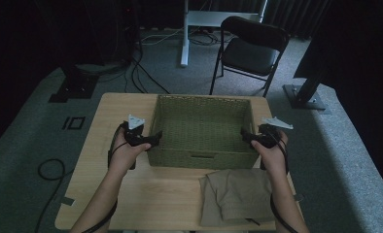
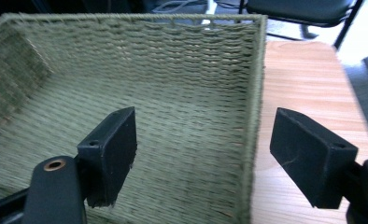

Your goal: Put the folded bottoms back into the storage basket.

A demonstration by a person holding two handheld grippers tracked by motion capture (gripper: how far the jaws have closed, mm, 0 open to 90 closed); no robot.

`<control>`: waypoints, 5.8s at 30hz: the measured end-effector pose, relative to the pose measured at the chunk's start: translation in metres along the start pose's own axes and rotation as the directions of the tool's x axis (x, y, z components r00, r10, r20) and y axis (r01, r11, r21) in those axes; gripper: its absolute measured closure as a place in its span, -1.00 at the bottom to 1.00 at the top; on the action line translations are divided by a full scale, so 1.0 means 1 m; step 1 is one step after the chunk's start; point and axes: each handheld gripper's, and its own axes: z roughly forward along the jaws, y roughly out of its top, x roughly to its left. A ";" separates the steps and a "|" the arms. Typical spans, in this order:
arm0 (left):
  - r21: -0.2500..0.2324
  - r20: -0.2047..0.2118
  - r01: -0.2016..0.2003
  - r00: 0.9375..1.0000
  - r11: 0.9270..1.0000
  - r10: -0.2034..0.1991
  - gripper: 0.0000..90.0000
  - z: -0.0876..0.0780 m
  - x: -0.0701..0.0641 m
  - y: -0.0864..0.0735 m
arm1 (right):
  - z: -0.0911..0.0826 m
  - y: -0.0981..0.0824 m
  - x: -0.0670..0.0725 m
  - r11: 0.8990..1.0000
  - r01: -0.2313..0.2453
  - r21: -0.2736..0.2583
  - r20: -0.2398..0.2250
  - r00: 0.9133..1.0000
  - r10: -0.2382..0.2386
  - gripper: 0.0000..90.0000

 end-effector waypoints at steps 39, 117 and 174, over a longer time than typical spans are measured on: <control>-0.068 0.218 -0.071 0.972 0.995 0.084 -0.55 -0.047 -0.068 -0.024 | -0.063 -0.034 0.003 0.990 0.106 -0.094 -0.047 0.993 -0.111 -0.69; 0.198 0.394 -0.110 0.919 0.974 0.023 -0.60 0.044 -0.187 -0.125 | -0.064 -0.175 -0.056 0.991 0.022 0.130 -0.035 0.999 -0.018 -0.70; 0.041 0.518 -0.250 0.833 0.967 0.193 0.83 0.009 -0.223 -0.058 | -0.136 -0.129 -0.052 0.995 -0.058 0.087 -0.176 0.982 0.073 0.80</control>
